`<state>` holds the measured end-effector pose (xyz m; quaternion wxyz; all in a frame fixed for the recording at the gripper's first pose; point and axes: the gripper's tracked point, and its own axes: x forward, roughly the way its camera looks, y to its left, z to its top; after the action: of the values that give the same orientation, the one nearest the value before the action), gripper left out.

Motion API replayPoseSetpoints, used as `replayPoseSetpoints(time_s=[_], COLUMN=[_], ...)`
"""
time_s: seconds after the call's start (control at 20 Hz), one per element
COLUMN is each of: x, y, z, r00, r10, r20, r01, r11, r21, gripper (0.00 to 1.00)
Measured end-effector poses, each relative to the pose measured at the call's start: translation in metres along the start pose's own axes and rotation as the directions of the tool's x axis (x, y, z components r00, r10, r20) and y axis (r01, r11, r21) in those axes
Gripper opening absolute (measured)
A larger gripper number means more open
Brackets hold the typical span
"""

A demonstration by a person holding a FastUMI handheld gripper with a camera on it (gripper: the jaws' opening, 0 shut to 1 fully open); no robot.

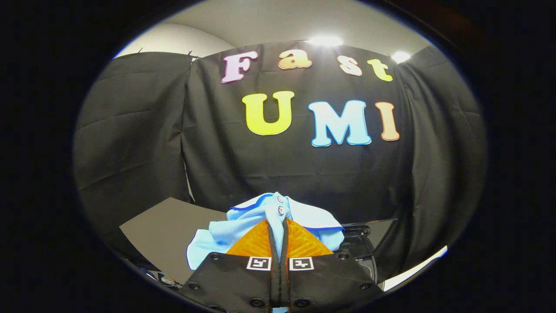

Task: Put the clothes into the washing machine and then close the washing machine lid.

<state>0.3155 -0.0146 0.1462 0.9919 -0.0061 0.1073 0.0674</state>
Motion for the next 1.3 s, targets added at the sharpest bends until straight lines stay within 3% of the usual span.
replayPoseSetpoints(time_s=[0.65,1.3], x=[-0.009,0.016], y=[-0.088,-0.105], z=[-0.050,-0.156], r00=[0.988,0.970], r10=[-0.141,-0.142], r20=[-0.056,-0.196], r01=[0.145,0.159], r11=[0.988,0.985], r21=[0.062,0.071], gripper=[0.01,0.01])
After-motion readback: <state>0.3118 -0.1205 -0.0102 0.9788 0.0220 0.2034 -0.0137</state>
